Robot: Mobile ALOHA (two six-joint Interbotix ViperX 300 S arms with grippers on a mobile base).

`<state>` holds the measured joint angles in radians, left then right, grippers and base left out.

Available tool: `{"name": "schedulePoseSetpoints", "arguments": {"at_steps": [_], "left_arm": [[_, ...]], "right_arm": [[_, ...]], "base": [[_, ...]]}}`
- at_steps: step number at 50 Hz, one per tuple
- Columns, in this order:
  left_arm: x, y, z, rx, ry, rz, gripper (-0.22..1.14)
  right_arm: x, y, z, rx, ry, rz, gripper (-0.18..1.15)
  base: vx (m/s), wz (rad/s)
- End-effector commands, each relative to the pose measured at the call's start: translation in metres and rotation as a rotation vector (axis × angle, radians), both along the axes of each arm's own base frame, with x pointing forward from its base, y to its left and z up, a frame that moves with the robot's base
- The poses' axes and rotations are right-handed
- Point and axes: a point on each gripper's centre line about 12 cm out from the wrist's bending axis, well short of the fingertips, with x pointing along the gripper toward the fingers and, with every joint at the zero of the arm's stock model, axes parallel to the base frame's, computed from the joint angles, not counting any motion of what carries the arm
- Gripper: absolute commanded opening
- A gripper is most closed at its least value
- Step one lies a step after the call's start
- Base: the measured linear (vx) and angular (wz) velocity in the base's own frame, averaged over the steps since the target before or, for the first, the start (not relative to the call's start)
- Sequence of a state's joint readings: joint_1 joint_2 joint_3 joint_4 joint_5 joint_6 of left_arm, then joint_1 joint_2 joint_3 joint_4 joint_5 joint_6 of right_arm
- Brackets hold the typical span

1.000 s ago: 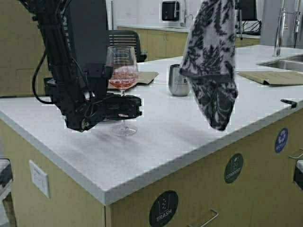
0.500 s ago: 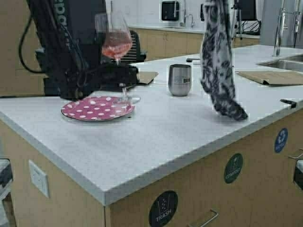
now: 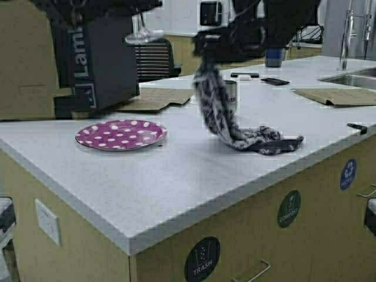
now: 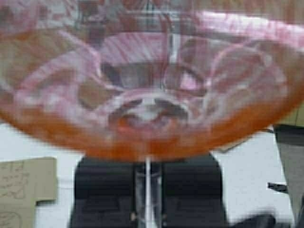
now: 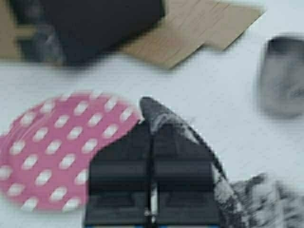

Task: Get the cloth and wipe up the spill under the wine glass

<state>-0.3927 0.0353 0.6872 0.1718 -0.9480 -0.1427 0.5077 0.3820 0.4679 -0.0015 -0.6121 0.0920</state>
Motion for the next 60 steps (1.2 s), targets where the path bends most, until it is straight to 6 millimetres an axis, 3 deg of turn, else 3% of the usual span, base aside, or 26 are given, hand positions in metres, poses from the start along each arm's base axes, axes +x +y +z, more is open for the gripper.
{"name": "schedulePoseSetpoints", "arguments": {"at_steps": [1,7,15,29,36,40,45,54,60], "left_arm": [[-0.009,0.006,0.060,0.001,-0.035,0.023,0.13],[-0.016,0.010,0.089,-0.009,-0.066,0.033,0.13],[-0.019,0.013,0.118,-0.016,-0.088,0.046,0.13],[-0.023,0.014,0.139,-0.024,-0.105,0.052,0.13],[-0.022,0.015,0.137,-0.022,-0.102,0.053,0.13],[-0.022,0.015,0.134,-0.019,-0.095,0.053,0.13],[-0.018,0.013,0.124,-0.005,-0.071,0.054,0.13],[-0.002,0.006,0.088,0.029,-0.009,0.048,0.13],[0.007,0.001,0.054,0.044,0.035,0.039,0.13]], "right_arm": [[-0.016,0.035,-0.008,-0.005,0.001,0.081,0.06],[-0.036,0.064,-0.030,-0.031,0.033,0.158,0.06],[-0.061,0.107,-0.042,-0.040,0.039,0.261,0.06],[-0.112,0.194,-0.032,-0.012,-0.005,0.451,0.06],[-0.118,0.213,-0.015,0.012,-0.035,0.480,0.06],[-0.115,0.203,-0.009,0.004,-0.034,0.465,0.06],[-0.091,0.159,-0.016,-0.021,0.003,0.375,0.06],[-0.039,0.062,-0.052,-0.078,0.103,0.158,0.06],[-0.022,0.033,-0.063,-0.092,0.125,0.093,0.06]], "base": [[0.00,0.00],[0.00,0.00],[0.00,0.00],[0.00,0.00],[0.00,0.00],[0.00,0.00],[0.00,0.00],[0.00,0.00],[0.00,0.00]]}}
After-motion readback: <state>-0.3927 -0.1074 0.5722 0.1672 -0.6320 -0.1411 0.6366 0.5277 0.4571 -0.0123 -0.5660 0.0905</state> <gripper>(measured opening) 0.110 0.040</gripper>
